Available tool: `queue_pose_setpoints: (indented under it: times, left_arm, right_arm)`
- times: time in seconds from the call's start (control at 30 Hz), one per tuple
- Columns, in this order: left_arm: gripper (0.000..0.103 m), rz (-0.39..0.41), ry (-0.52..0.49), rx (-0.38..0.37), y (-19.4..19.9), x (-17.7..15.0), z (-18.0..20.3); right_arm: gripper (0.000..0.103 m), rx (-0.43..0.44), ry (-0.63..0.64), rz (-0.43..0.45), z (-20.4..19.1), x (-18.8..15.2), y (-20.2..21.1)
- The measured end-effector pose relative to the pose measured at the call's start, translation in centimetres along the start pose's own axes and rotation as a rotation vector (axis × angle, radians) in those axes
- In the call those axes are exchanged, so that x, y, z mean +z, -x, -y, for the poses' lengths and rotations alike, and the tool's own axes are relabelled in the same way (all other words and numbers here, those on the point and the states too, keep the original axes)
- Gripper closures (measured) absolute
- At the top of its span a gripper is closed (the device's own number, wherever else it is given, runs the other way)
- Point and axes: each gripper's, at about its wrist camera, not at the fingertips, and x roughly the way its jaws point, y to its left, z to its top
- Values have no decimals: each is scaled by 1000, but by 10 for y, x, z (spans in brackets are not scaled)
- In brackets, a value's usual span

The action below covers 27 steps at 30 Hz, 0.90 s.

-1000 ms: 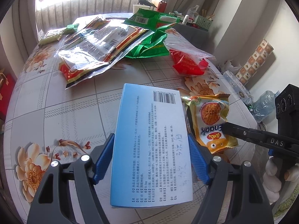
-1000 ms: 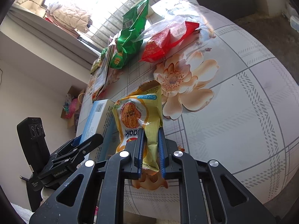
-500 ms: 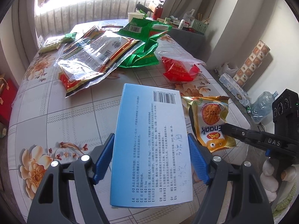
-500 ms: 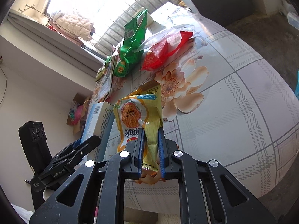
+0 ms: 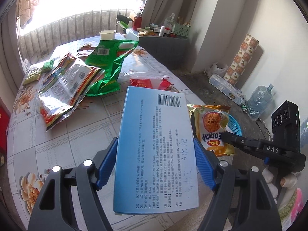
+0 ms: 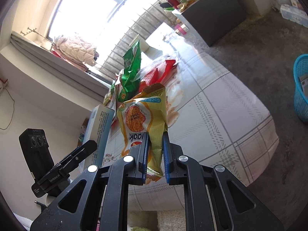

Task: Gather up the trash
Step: 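Carry both to the blue wastebasket and open both tools over it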

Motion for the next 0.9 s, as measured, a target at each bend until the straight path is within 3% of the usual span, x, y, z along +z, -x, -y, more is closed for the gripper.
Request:
queue_pose_setpoints:
  times: [0.2, 0.4, 0.6, 0.77, 0.9]
  left_arm:
    - [30, -6, -127, -111, -20, 39, 69]
    - [30, -84, -230, -254, -73, 74, 164]
    - [30, -331, -223, -366, -171, 85, 257]
    - [30, -495, -206, -354, -257, 77, 313]
    - [30, -563, -178, -351, -304, 72, 341]
  right_arm:
    - [90, -46, -111, 178, 49, 1, 69]
    - [90, -259, -286, 383, 126, -10, 149]
    - [90, -413, -475, 485, 201, -30, 192]
    - [90, -443, -593, 495, 252, -28, 188]
    - [90, -454, -662, 483, 285, -17, 175]
